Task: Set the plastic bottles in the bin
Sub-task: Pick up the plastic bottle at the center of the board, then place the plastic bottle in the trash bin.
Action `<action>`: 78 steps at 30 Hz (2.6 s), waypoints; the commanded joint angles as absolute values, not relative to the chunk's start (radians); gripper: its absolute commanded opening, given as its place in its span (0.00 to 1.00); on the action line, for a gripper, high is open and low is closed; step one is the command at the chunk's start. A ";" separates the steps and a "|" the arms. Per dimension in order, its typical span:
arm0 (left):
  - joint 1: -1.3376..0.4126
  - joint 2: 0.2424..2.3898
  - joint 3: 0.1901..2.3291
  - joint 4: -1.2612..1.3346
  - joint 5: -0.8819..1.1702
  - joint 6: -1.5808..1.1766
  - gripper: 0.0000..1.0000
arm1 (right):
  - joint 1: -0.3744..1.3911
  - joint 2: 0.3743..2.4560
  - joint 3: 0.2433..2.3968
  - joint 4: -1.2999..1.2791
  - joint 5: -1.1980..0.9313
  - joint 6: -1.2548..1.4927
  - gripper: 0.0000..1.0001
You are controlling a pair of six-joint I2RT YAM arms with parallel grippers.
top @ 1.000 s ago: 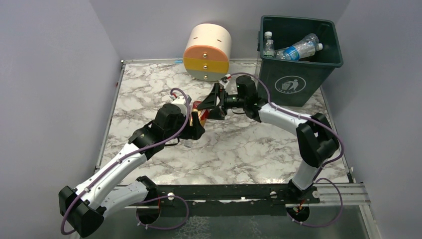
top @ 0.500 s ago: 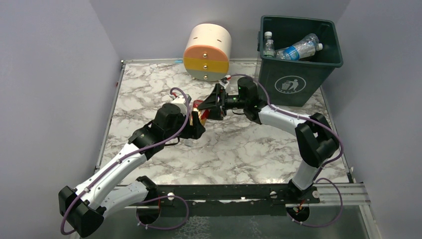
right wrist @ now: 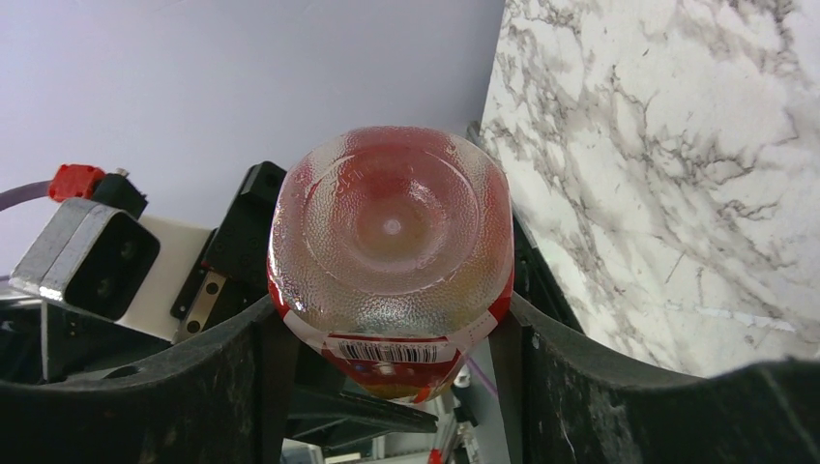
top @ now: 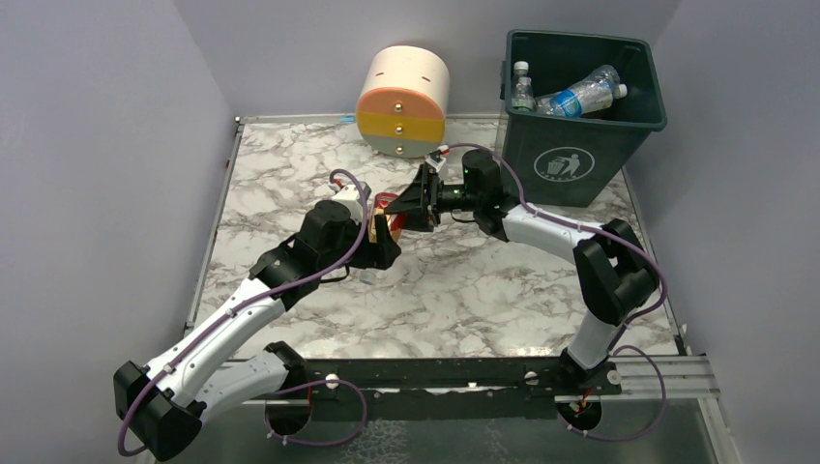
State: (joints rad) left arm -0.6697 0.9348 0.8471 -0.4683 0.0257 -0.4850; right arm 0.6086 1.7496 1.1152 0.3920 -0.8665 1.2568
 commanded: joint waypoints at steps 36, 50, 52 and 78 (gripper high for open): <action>-0.672 0.728 0.973 -0.508 -0.071 -0.502 0.99 | 0.615 1.773 1.134 0.416 -0.888 1.226 0.62; -0.672 0.609 1.032 -0.501 -0.065 -0.525 0.99 | 0.551 1.739 1.289 0.273 -0.882 1.163 0.62; -0.672 0.608 1.032 -0.502 -0.062 -0.526 0.99 | 0.537 1.733 1.321 0.248 -0.884 1.153 0.62; -0.672 0.627 1.075 -0.506 -0.042 -0.530 0.99 | 0.114 1.651 1.590 0.130 -1.014 1.166 0.62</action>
